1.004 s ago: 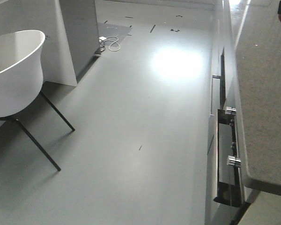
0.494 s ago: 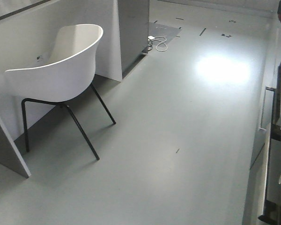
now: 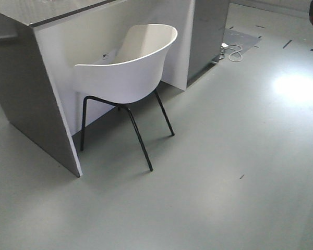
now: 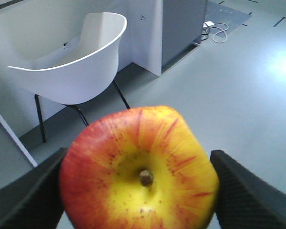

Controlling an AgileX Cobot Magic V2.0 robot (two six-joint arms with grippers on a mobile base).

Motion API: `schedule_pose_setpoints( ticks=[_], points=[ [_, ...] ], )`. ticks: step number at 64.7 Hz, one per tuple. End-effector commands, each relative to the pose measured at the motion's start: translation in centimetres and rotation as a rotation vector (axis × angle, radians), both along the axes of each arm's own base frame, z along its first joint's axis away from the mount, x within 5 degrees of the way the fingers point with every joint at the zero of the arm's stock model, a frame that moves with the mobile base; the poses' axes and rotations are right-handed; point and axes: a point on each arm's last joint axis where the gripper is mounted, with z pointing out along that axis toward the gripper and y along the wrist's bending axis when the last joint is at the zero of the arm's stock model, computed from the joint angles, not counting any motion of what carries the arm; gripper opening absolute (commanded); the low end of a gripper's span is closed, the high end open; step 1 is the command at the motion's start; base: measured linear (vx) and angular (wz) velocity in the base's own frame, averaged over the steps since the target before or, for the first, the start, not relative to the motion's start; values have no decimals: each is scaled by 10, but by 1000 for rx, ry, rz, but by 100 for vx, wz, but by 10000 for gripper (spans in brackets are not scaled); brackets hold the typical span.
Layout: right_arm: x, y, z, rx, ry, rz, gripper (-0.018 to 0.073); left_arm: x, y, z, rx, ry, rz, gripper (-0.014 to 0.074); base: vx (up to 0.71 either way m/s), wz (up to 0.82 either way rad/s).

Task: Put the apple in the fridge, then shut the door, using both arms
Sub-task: 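Hold the apple in the right gripper while the base turns away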

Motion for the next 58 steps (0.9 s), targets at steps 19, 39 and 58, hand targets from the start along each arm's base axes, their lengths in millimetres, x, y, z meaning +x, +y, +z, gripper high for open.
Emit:
schedule_pose_setpoints(
  ticks=[19, 39, 58],
  points=[
    [-8, -1, 23, 1, -138, -6, 185, -1, -1, 13, -7, -107, -9, -6, -5, 38],
    [-8, -1, 23, 1, -138, -6, 185, -1, -1, 13, -7, -107, -9, -6, -4, 35],
    [-8, -1, 22, 1, -137, -5, 185, -1, -1, 13, -7, -107, -9, -6, -4, 35]
  ],
)
